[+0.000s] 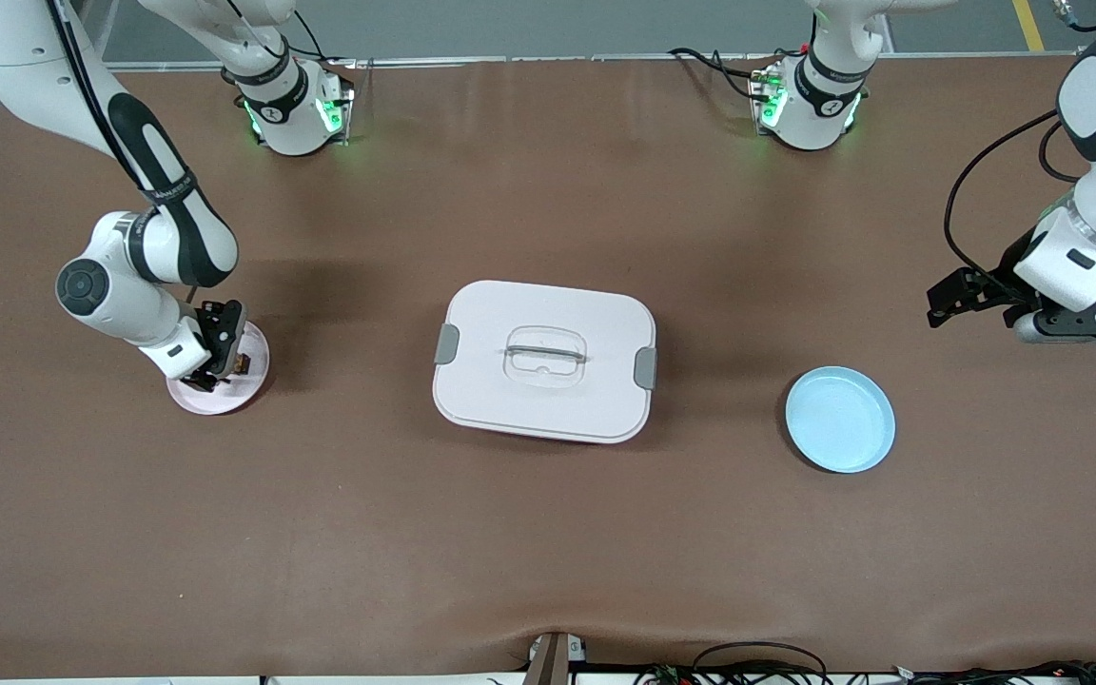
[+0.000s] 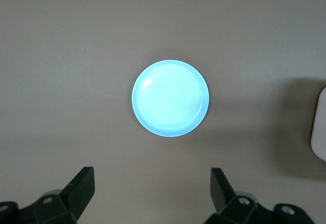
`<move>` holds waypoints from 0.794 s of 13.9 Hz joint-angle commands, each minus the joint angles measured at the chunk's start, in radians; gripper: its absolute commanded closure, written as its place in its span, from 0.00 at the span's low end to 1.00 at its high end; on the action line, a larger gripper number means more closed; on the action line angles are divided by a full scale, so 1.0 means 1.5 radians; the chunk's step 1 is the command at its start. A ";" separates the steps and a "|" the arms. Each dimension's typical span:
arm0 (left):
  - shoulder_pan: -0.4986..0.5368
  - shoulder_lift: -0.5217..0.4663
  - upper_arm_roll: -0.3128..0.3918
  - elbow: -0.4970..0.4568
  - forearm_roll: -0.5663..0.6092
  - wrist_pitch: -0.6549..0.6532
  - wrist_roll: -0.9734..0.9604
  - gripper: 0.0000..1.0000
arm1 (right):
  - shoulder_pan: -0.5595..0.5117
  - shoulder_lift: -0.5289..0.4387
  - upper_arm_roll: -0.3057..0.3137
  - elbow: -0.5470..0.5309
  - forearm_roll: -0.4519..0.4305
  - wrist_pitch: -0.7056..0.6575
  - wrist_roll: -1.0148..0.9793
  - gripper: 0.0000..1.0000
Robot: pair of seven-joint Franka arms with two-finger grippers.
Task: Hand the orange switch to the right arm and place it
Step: 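Open the right gripper to release the switch on the white plate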
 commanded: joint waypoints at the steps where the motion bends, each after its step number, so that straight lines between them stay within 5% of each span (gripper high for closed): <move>1: -0.026 -0.014 0.024 -0.008 0.008 -0.001 -0.002 0.00 | -0.002 -0.029 0.015 0.007 -0.003 -0.056 0.055 0.00; 9: -0.030 -0.017 0.032 0.114 0.010 -0.119 0.004 0.00 | 0.011 -0.069 0.027 0.135 0.002 -0.354 0.269 0.00; 11: -0.031 -0.013 0.032 0.143 0.009 -0.152 0.002 0.00 | 0.009 -0.091 0.026 0.135 0.045 -0.400 0.386 0.00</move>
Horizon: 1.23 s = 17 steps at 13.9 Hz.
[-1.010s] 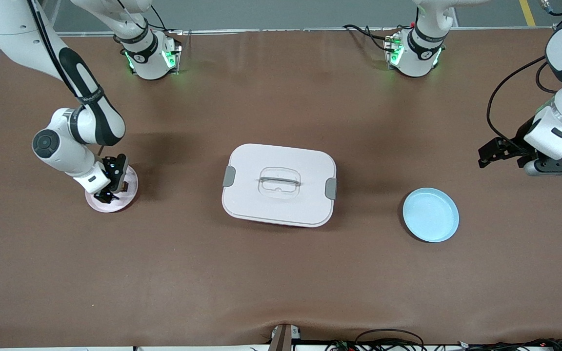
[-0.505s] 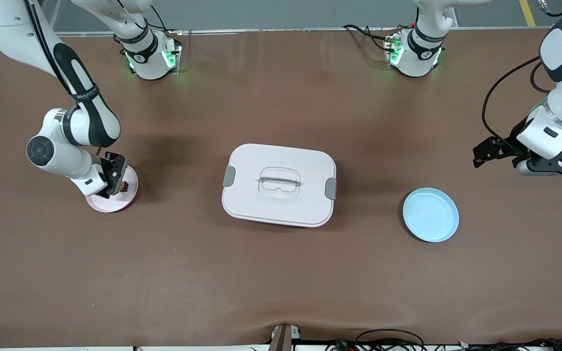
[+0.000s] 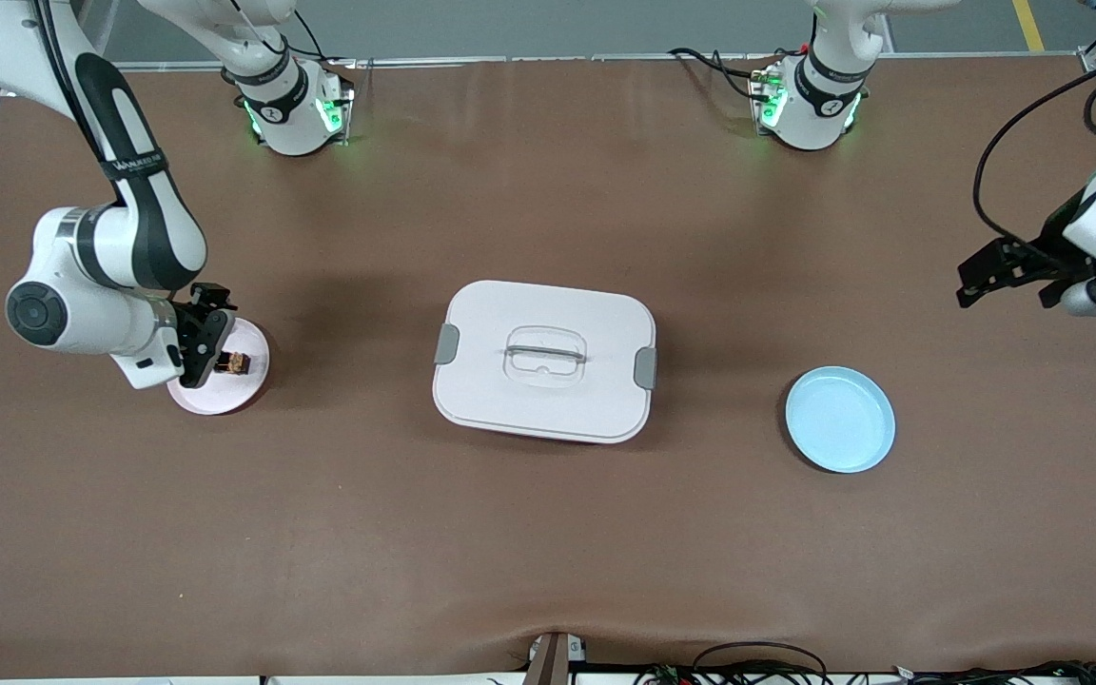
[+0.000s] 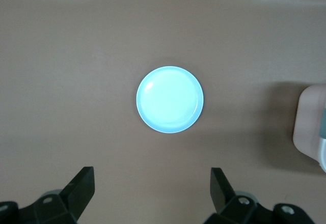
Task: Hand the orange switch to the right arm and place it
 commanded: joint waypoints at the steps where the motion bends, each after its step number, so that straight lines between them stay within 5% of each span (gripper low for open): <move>1: -0.008 0.001 0.003 0.030 0.010 -0.049 0.002 0.00 | 0.001 -0.029 0.001 -0.002 0.038 -0.050 0.114 0.00; 7: -0.009 -0.002 0.000 0.062 0.003 -0.111 -0.003 0.00 | 0.006 -0.084 0.002 0.006 0.041 -0.082 0.249 0.00; 11: -0.009 0.000 0.001 0.067 0.006 -0.124 -0.004 0.00 | 0.047 -0.089 0.003 0.126 0.039 -0.211 0.459 0.00; 17: -0.008 0.001 0.001 0.067 0.007 -0.129 -0.004 0.00 | 0.041 -0.086 -0.003 0.247 0.028 -0.322 0.565 0.00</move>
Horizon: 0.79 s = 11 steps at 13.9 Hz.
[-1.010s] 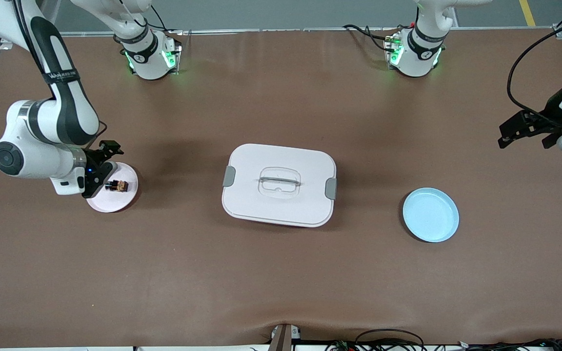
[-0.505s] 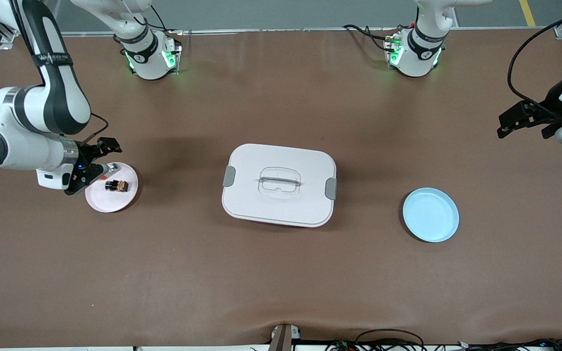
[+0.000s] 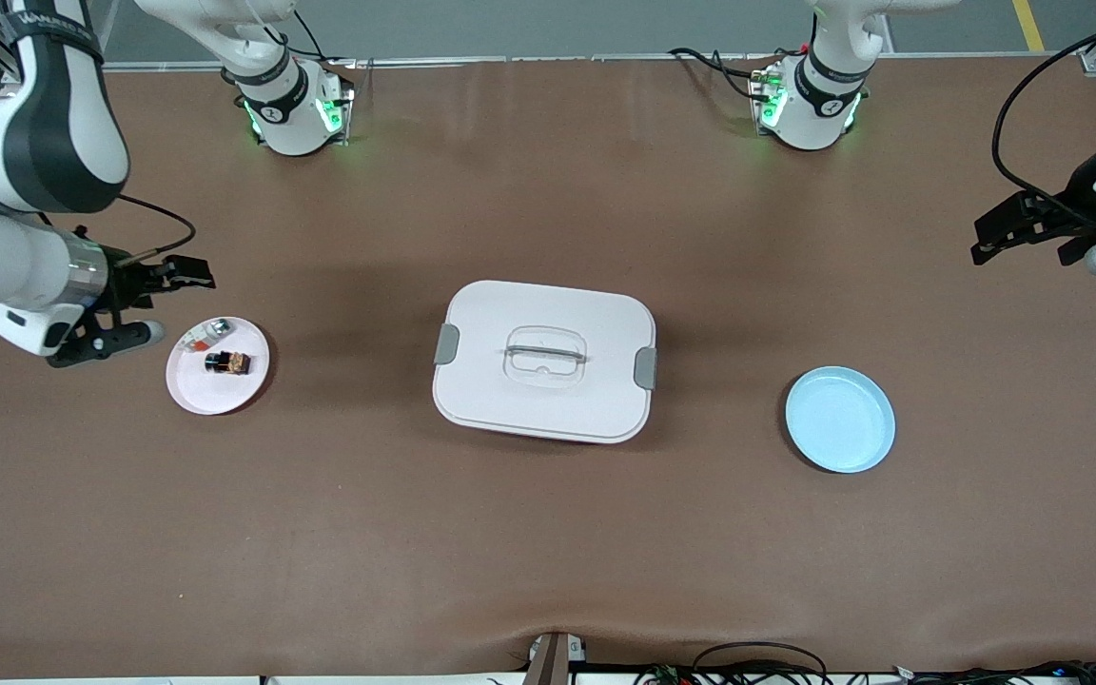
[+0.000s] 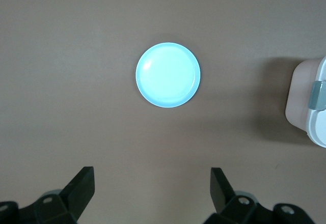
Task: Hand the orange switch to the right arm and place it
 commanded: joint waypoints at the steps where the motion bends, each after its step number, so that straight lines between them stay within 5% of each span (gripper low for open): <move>1: -0.004 0.001 0.003 0.011 0.007 -0.016 -0.003 0.00 | -0.014 0.009 -0.001 0.037 -0.005 -0.033 0.035 0.00; 8: -0.006 0.001 0.003 0.016 0.010 -0.018 -0.003 0.00 | -0.039 0.021 -0.001 0.198 -0.015 -0.140 0.081 0.00; 11: -0.005 0.001 0.003 0.017 0.010 -0.019 -0.003 0.00 | -0.053 0.019 -0.001 0.209 -0.010 -0.165 0.074 0.00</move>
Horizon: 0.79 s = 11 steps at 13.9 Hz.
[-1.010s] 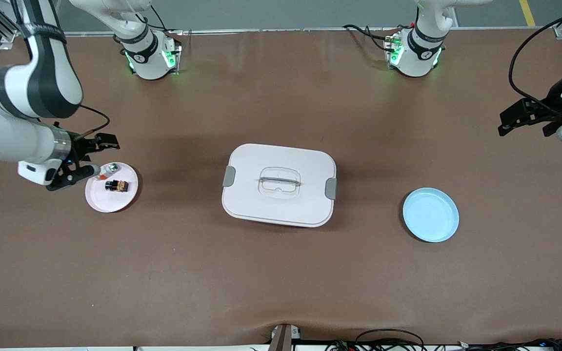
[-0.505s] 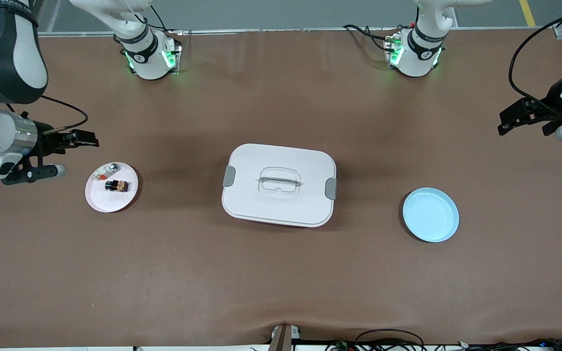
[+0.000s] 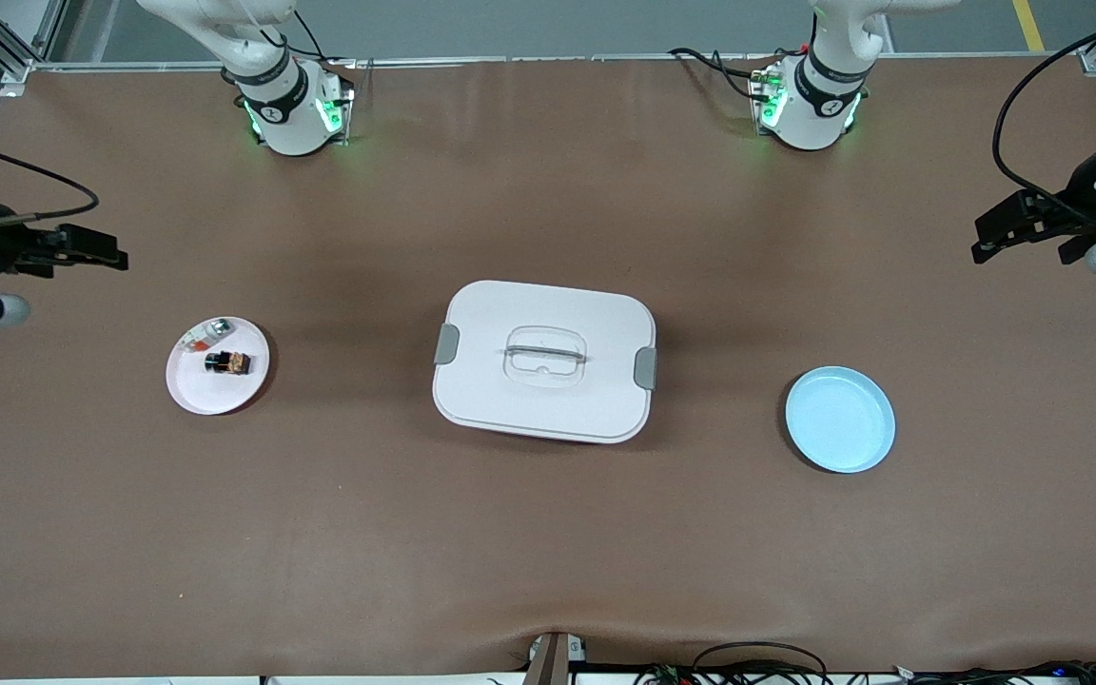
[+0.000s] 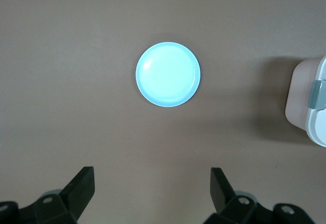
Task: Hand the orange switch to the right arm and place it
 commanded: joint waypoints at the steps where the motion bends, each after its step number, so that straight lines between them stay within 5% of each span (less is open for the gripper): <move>1: -0.006 0.001 0.003 0.014 0.010 -0.014 -0.003 0.00 | -0.036 0.017 0.008 0.035 0.008 -0.020 0.000 0.00; 8: -0.004 0.004 0.003 0.013 0.010 -0.015 -0.003 0.00 | -0.019 0.014 0.015 0.051 0.029 -0.071 -0.031 0.00; 11: -0.004 0.003 0.003 0.013 0.010 -0.016 -0.003 0.00 | 0.051 0.009 0.014 0.051 -0.026 -0.045 -0.022 0.00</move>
